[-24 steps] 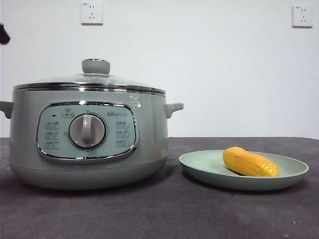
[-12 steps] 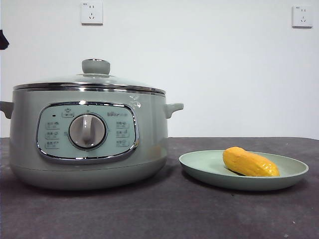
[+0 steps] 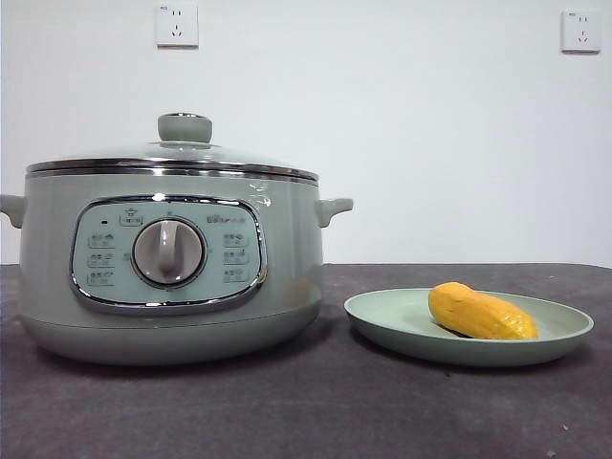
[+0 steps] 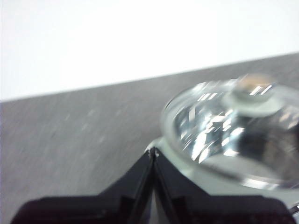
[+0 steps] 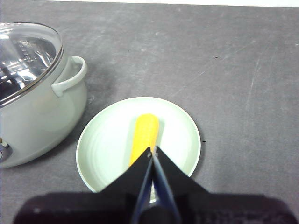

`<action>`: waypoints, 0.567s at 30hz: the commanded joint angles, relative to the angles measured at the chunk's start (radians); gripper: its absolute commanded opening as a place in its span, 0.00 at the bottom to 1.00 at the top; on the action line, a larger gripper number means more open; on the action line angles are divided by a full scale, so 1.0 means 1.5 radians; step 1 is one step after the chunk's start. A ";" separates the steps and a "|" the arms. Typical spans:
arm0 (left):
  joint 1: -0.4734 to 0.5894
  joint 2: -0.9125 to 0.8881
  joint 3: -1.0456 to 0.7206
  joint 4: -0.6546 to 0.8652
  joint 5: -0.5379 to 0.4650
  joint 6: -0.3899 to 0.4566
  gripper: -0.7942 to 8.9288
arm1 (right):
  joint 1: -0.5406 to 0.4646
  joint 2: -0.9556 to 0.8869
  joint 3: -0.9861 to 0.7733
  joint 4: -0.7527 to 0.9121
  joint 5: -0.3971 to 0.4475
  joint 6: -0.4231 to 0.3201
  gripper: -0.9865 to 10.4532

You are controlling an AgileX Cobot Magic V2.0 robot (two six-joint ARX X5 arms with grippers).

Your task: Take the corn out from the steamer,put the corn on the plate,close the lid

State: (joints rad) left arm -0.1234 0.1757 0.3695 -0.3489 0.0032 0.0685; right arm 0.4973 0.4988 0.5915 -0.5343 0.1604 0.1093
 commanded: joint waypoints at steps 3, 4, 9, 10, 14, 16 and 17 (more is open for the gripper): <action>0.045 -0.033 -0.098 0.044 0.004 -0.011 0.08 | 0.001 -0.001 -0.005 0.001 0.002 0.006 0.09; 0.049 -0.038 -0.112 0.047 0.004 -0.016 0.08 | 0.001 -0.001 -0.005 0.001 0.002 0.006 0.09; 0.065 -0.071 -0.179 0.072 0.005 -0.039 0.08 | 0.001 -0.001 -0.005 0.001 0.002 0.006 0.09; 0.067 -0.077 -0.189 0.074 0.005 -0.044 0.08 | 0.001 -0.001 -0.005 0.001 0.002 0.006 0.09; 0.076 -0.101 -0.219 0.075 0.005 -0.053 0.08 | 0.001 -0.001 -0.005 0.001 0.002 0.006 0.09; 0.079 -0.112 -0.232 0.074 0.004 -0.060 0.08 | 0.001 -0.001 -0.005 0.001 0.002 0.006 0.09; 0.081 -0.114 -0.233 0.078 0.003 -0.063 0.08 | 0.001 -0.001 -0.005 0.001 0.002 0.006 0.09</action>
State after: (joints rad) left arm -0.0078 0.0128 0.0380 -0.2390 0.0101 -0.0082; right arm 0.4973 0.4988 0.5915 -0.5350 0.1604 0.1089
